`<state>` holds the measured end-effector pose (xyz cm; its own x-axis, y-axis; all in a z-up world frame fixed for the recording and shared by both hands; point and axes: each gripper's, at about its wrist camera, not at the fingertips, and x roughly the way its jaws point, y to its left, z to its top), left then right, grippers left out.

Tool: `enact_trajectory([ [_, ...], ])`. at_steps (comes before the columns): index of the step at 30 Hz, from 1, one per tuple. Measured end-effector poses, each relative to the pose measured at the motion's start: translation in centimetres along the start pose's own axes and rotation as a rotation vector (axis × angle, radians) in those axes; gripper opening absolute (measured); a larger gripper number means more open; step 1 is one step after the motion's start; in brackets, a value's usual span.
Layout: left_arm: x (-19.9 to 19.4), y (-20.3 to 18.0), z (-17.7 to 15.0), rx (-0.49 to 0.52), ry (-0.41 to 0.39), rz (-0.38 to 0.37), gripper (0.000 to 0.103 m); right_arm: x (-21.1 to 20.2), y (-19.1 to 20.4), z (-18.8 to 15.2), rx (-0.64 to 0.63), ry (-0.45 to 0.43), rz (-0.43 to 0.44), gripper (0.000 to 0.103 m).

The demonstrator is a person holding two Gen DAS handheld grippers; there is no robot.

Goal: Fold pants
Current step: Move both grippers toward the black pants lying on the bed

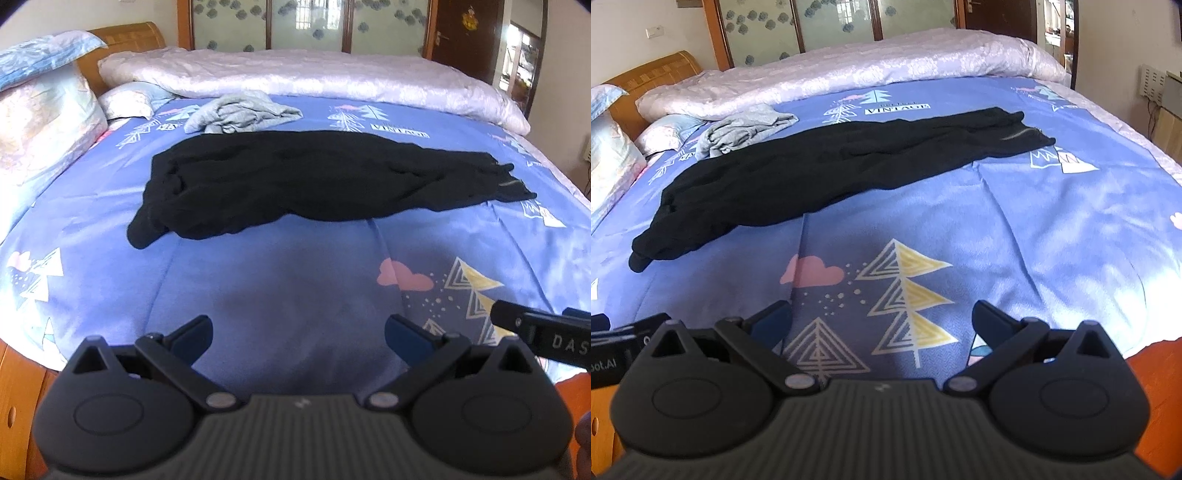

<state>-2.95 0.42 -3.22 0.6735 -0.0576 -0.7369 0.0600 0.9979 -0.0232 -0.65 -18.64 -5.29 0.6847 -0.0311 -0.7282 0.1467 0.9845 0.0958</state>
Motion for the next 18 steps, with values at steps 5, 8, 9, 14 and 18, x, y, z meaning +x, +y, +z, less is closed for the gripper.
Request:
enact_trajectory([
  [5,0.9,0.0,-0.1,0.001,0.030,-0.034,0.103,1.1,0.1,-0.1,-0.001,0.032,-0.008,0.103],
  [8,0.9,-0.1,-0.3,-0.002,0.035,-0.088,0.103,1.5,0.2,-0.2,-0.007,0.054,-0.012,0.103],
  [9,0.8,-0.2,-0.3,0.001,0.031,-0.103,0.103,1.6,0.2,-0.3,-0.009,0.058,-0.014,0.103],
  [14,0.3,-0.8,-0.3,0.041,-0.009,-0.162,0.103,1.9,0.2,-0.3,0.005,0.065,-0.034,0.103],
  [18,0.4,-1.0,-0.4,0.052,-0.007,-0.181,0.103,2.3,0.1,-0.3,0.009,0.065,-0.062,0.103],
])
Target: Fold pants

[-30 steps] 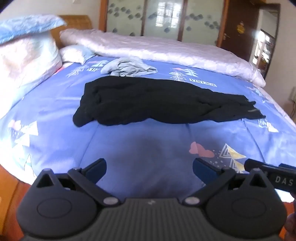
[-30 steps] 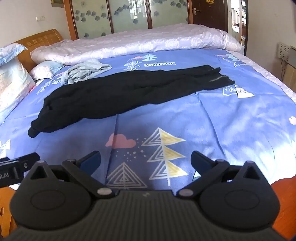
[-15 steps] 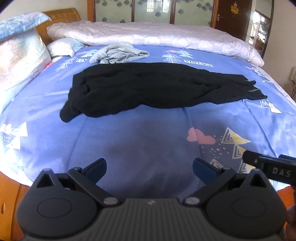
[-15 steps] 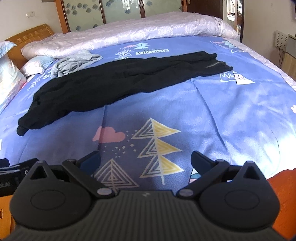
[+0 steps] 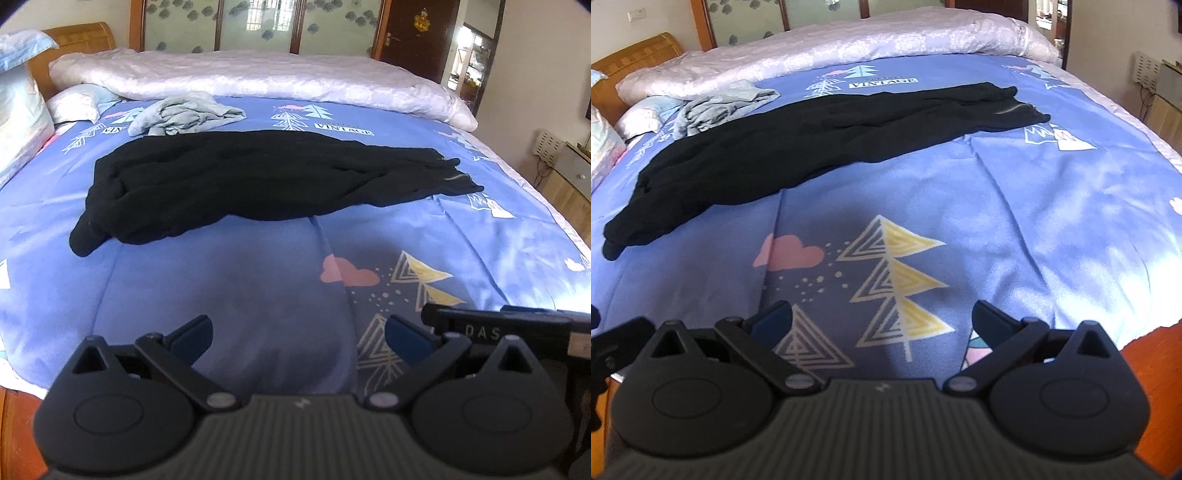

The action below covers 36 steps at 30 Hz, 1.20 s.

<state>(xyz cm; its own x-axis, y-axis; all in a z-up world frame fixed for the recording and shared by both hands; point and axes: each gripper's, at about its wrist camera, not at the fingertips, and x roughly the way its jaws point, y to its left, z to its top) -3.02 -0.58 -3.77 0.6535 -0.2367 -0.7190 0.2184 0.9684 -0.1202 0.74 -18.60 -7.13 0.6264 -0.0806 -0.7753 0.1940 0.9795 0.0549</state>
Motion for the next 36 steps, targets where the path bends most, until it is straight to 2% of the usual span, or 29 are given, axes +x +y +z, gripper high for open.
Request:
enact_trajectory([
  [4,0.6,0.2,-0.2,-0.013,0.033,-0.027,0.103,0.9,-0.7,1.0,-0.018,-0.019,-0.011,0.103],
  [6,1.0,0.3,-0.2,-0.016,0.047,-0.022,0.103,2.1,-1.2,1.9,-0.024,-0.028,-0.045,0.103],
  [9,1.4,0.8,0.3,-0.017,0.046,0.041,0.103,4.1,-2.7,2.6,-0.001,-0.024,-0.080,0.103],
  [13,2.4,2.7,1.3,-0.047,0.060,0.115,0.103,7.1,-5.4,2.3,0.081,0.059,-0.094,0.103],
  [16,2.9,4.0,2.1,-0.013,0.029,0.207,0.103,7.2,-5.5,0.8,0.010,-0.022,-0.117,0.103],
  [18,3.7,5.0,2.8,0.003,0.013,0.274,0.103,7.0,-5.5,0.2,0.015,-0.062,-0.111,0.103],
  [21,5.3,6.4,3.5,-0.029,0.029,0.307,0.103,6.9,-5.4,-0.5,0.019,-0.106,-0.120,0.103],
  [23,6.5,7.0,3.7,-0.060,0.070,0.319,0.102,6.8,-5.3,-0.4,0.024,-0.106,-0.120,0.103],
  [26,7.8,7.0,3.4,-0.103,0.118,0.297,0.102,7.0,-5.5,-0.2,0.027,-0.108,-0.111,0.103],
  [30,8.9,6.0,2.3,-0.078,0.165,0.290,0.102,7.1,-5.5,-0.3,0.026,-0.114,-0.104,0.103],
  [36,8.4,6.4,1.7,-0.102,0.166,0.276,0.102,7.0,-5.5,-0.5,0.025,-0.118,-0.099,0.103],
])
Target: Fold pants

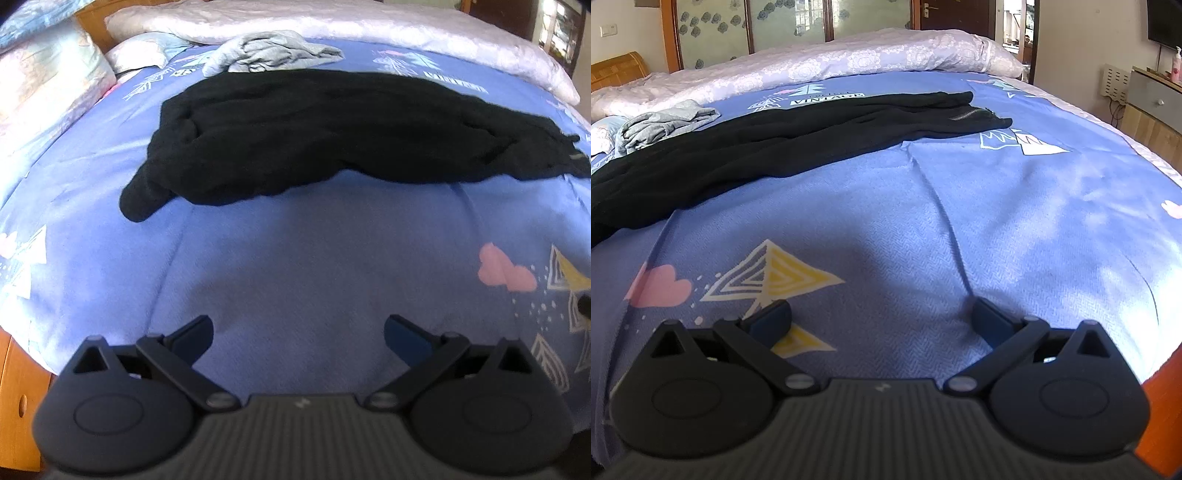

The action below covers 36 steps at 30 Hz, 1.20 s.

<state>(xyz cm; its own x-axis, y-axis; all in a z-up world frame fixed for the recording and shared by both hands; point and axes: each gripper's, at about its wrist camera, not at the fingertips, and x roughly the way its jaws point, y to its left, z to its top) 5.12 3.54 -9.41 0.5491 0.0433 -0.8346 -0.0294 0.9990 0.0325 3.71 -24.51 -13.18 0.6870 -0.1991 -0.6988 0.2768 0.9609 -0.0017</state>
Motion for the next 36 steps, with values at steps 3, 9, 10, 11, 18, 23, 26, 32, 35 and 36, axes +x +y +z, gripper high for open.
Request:
enact_trajectory([
  [3,-0.4,1.2,1.0,-0.043,-0.009,-0.022,0.102,0.0,0.0,0.1,0.001,0.000,0.001,0.103],
  [9,-1.3,5.4,4.1,-0.190,-0.037,-0.128,0.103,-0.5,-1.5,1.2,0.019,0.017,0.094,0.097],
  [10,-1.3,6.5,4.8,-0.228,-0.045,-0.142,0.103,-0.6,-2.3,1.6,0.039,0.011,0.122,0.090],
  [11,-1.2,7.5,5.4,-0.261,-0.051,-0.152,0.103,-0.7,-3.2,2.4,0.062,0.005,0.152,0.083],
  [18,3.0,15.8,8.0,-0.596,-0.024,-0.342,0.103,2.9,-10.7,11.3,0.286,-0.070,0.206,0.054],
  [23,8.6,18.7,6.9,-0.894,0.057,-0.452,0.103,11.0,-15.7,16.6,0.451,-0.061,0.157,0.054],
  [26,9.5,18.9,7.0,-0.962,-0.006,-0.510,0.103,15.6,-18.1,17.4,0.597,-0.032,0.165,0.053],
  [32,11.5,17.7,8.9,-0.975,-0.035,-0.522,0.052,20.9,-18.6,18.9,0.702,-0.015,0.173,0.025],
  [35,13.3,17.2,9.2,-0.990,0.065,-0.511,0.014,21.1,-17.5,20.1,0.612,0.017,0.099,0.006],
  [36,13.3,17.3,8.9,-1.014,0.062,-0.507,0.014,20.8,-17.2,20.5,0.586,0.015,0.083,0.006],
])
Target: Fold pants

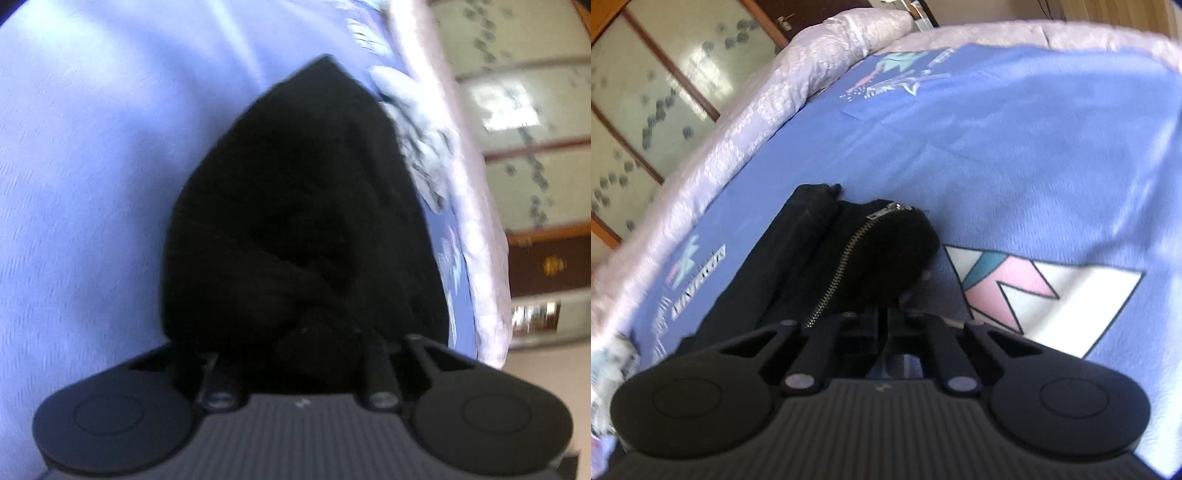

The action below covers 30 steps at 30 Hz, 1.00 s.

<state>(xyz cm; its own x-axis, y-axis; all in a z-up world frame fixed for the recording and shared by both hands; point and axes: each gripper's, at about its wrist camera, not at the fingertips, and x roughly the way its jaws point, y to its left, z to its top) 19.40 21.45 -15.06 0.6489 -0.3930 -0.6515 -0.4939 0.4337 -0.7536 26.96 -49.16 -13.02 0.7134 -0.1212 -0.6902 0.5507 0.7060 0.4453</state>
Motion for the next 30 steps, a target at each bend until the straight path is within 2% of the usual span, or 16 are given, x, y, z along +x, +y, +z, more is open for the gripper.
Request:
enact_trajectory([
  [3,-1.4,-0.7,-0.3,0.016,-0.037,0.004,0.012,-2.4,1.2,-0.4,-0.110,-0.033,-0.057,0.006],
  [5,-2.9,-1.1,-0.4,0.017,-0.050,-0.012,0.011,-4.2,1.2,-0.4,-0.135,-0.048,-0.070,0.006],
  [14,-10.1,-2.3,0.4,0.016,-0.064,-0.081,0.010,-11.5,-3.6,1.2,-0.060,-0.105,-0.079,0.006],
  [19,-11.7,-1.6,-0.5,0.043,-0.022,-0.069,0.010,-15.1,-6.1,0.1,-0.049,-0.102,-0.072,0.006],
  [22,-12.0,0.1,-2.1,0.044,-0.003,-0.033,0.010,-15.1,-7.4,-1.5,-0.045,-0.071,-0.101,0.006],
  [23,-11.7,0.8,-2.5,0.056,0.003,-0.001,0.012,-14.7,-7.8,-2.0,-0.054,-0.057,-0.120,0.007],
  [24,-11.5,1.4,-3.1,0.071,0.010,0.043,0.016,-14.1,-8.2,-2.5,-0.065,-0.037,-0.148,0.013],
  [25,-11.0,2.1,-3.4,0.077,0.027,0.105,0.025,-13.5,-8.7,-3.1,-0.072,-0.023,-0.186,0.015],
  [27,-10.7,3.2,-3.5,0.073,0.046,0.163,0.035,-13.5,-9.7,-3.6,-0.067,-0.041,-0.297,0.043],
  [28,-11.0,3.7,-3.4,0.066,0.042,0.157,0.045,-14.0,-10.4,-3.5,-0.040,-0.081,-0.335,0.046],
  [30,-12.4,4.3,-2.6,0.056,0.001,0.152,0.049,-15.2,-11.5,-2.8,0.028,-0.149,-0.359,0.046],
])
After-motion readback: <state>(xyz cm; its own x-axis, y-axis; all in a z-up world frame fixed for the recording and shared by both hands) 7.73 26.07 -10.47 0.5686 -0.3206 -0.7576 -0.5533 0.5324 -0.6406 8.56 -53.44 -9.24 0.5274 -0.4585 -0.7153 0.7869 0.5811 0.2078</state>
